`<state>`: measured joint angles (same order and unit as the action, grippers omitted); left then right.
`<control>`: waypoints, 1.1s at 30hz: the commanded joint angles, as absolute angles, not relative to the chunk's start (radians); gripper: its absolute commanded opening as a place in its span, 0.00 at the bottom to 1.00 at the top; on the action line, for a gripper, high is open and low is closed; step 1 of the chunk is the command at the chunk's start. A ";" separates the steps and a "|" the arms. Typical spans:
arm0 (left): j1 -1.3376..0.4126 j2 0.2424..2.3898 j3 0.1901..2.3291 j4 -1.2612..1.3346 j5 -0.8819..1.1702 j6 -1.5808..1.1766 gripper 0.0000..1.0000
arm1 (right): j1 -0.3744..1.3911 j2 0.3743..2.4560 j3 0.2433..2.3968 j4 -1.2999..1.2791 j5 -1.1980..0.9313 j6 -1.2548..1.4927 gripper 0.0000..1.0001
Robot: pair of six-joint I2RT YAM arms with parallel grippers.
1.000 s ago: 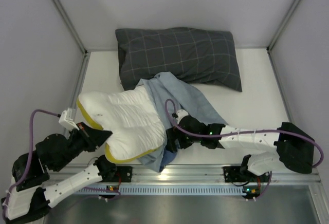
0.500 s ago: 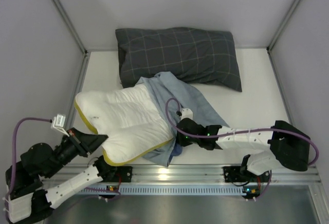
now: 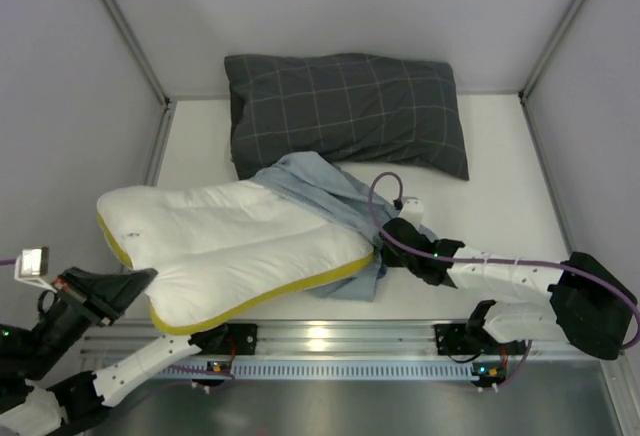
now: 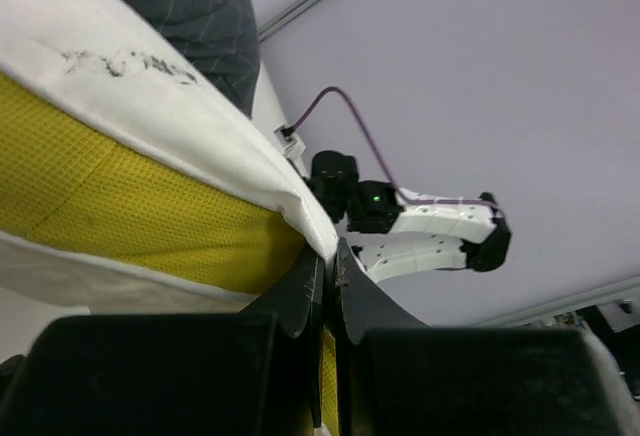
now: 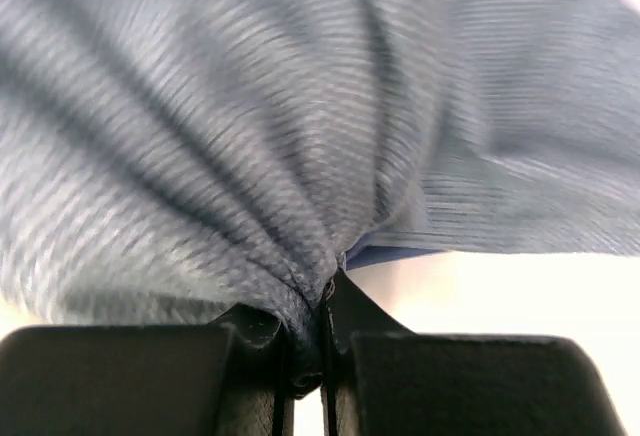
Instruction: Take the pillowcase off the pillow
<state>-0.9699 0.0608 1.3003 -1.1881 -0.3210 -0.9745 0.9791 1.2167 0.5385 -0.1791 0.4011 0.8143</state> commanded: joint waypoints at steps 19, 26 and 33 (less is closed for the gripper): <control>-0.977 0.025 1.416 -1.009 -0.347 -0.989 0.00 | 0.710 1.106 0.541 -0.330 0.489 0.769 0.00; -0.977 0.018 1.445 -1.008 -0.347 -0.992 0.00 | 0.592 1.032 0.664 -0.399 0.512 0.683 0.00; -0.971 0.020 1.462 -1.051 -0.388 -1.000 0.00 | 0.402 0.950 0.738 -0.445 0.454 0.632 0.00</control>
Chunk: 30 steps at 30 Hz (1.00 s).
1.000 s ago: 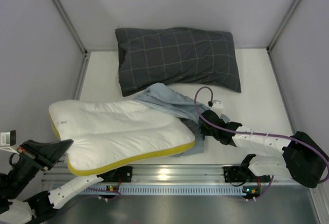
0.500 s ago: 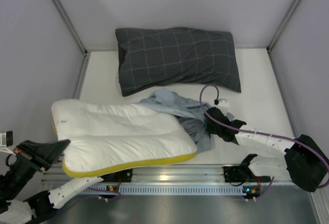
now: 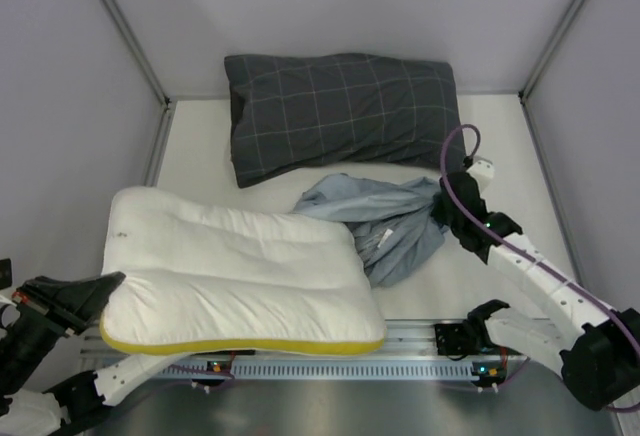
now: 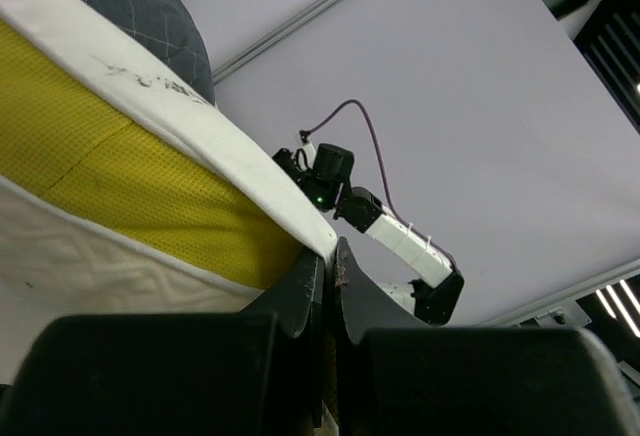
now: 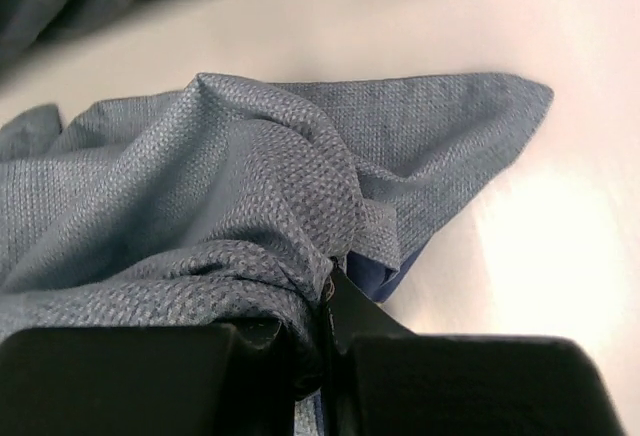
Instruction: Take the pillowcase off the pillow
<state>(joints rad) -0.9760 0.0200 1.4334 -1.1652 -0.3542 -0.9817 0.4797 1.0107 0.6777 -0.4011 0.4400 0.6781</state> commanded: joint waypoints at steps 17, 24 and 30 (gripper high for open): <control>-0.973 0.087 1.327 -1.108 -0.399 -1.016 0.00 | 0.192 0.887 0.945 -0.532 0.382 0.552 0.00; -0.974 0.094 1.322 -1.111 -0.400 -1.008 0.00 | -0.027 0.919 1.107 -0.577 0.256 0.571 0.00; -0.980 0.098 1.307 -1.115 -0.400 -1.012 0.00 | -0.172 0.971 1.258 -0.626 0.186 0.584 0.00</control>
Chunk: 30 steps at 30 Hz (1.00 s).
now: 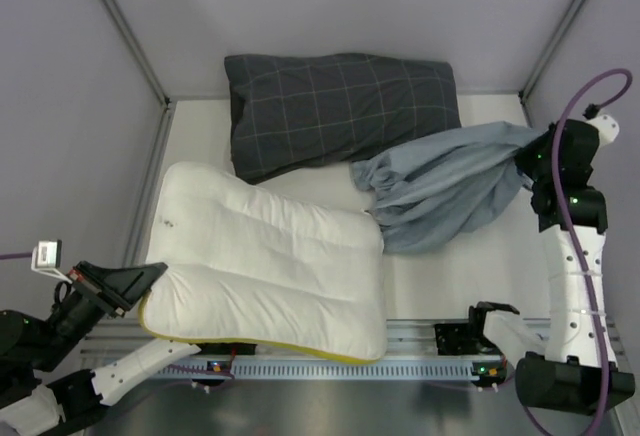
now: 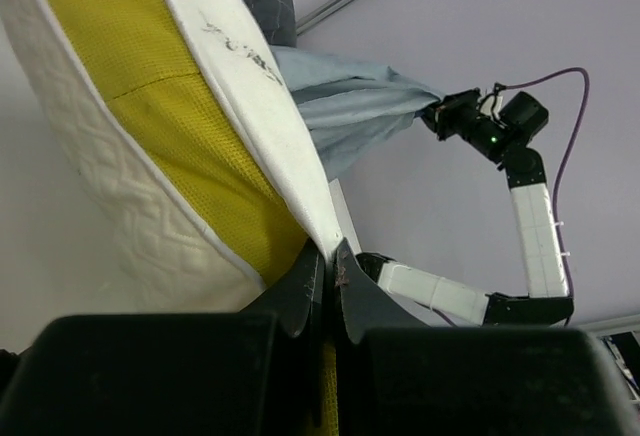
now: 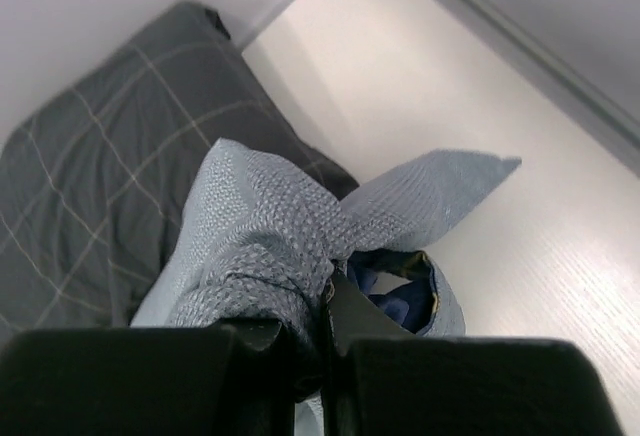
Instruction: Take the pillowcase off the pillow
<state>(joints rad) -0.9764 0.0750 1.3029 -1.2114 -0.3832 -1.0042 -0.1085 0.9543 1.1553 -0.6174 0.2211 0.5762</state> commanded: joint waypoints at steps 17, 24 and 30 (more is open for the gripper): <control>-0.994 0.189 1.296 -1.117 -0.413 -1.005 0.00 | -0.397 1.107 1.622 -0.741 0.198 0.531 0.00; -0.994 0.216 1.301 -1.117 -0.419 -0.999 0.00 | -0.377 1.101 1.517 -0.690 0.018 0.477 0.85; -0.994 0.209 1.289 -1.118 -0.407 -1.005 0.00 | -0.345 1.075 1.569 -0.741 0.143 0.457 0.99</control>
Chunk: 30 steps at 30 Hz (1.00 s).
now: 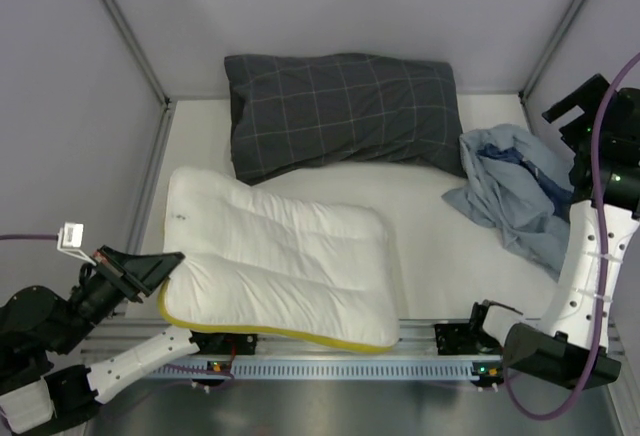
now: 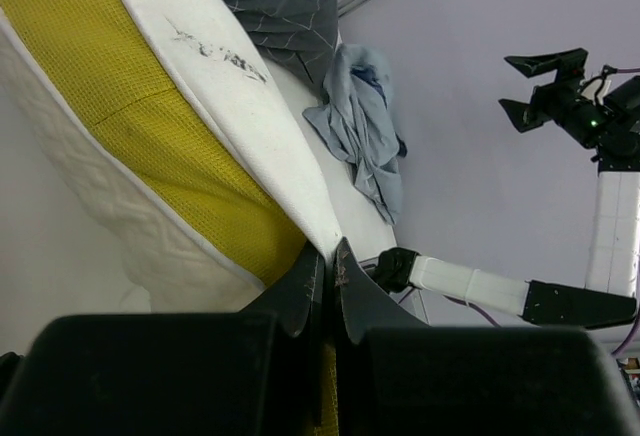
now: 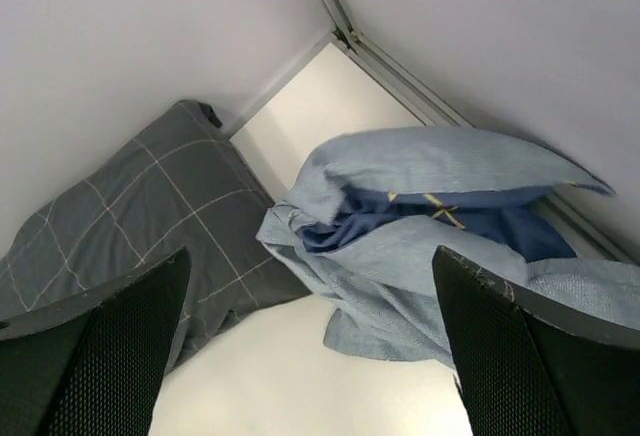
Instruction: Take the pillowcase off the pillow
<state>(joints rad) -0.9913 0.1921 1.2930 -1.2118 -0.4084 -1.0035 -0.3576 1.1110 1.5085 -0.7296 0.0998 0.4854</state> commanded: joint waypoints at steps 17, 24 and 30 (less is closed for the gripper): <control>-0.994 0.239 1.275 -1.029 -0.356 -0.989 0.00 | 0.670 1.147 1.016 -0.450 -0.026 0.528 0.18; -0.994 0.276 1.183 -1.019 -0.385 -0.980 0.00 | 0.822 1.134 0.966 -0.426 0.026 0.506 0.57; -0.994 0.291 0.976 -1.048 -0.505 -1.069 0.00 | 0.825 1.097 0.954 -0.462 0.041 0.486 0.61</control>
